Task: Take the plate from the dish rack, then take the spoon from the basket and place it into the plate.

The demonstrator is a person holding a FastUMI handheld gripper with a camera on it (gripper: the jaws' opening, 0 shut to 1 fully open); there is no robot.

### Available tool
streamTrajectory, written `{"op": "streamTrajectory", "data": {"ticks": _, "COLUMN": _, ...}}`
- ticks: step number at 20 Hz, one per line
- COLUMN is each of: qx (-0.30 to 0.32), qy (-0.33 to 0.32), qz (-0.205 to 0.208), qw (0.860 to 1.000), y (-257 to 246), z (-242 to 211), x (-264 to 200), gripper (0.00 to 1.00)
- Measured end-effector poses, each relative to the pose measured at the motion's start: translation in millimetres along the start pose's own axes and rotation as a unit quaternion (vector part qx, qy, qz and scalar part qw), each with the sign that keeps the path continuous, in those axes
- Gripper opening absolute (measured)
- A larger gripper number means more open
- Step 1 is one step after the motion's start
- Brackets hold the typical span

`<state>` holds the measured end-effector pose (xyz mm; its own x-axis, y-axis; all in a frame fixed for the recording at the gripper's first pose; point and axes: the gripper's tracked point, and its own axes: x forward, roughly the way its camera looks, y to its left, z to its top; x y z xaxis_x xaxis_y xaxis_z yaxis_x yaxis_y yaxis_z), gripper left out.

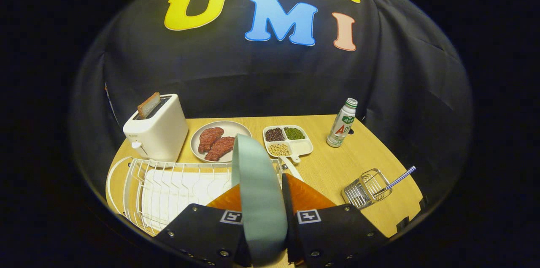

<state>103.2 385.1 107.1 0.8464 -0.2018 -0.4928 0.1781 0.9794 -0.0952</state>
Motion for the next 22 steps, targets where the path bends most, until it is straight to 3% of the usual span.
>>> {"op": "streamTrajectory", "data": {"ticks": 5, "qx": -0.002, "qy": -0.005, "qz": -0.013, "qw": 1.0, "y": -14, "z": 3, "x": -21, "gripper": 0.3}}
{"op": "streamTrajectory", "data": {"ticks": 11, "qx": -0.021, "qy": -0.043, "qz": -0.024, "qw": 0.999, "y": -37, "z": 18, "x": -80, "gripper": 0.3}}
{"op": "streamTrajectory", "data": {"ticks": 22, "qx": -0.045, "qy": -0.034, "qz": -0.012, "qw": 0.998, "y": -85, "z": -55, "x": -156, "gripper": 0.3}}
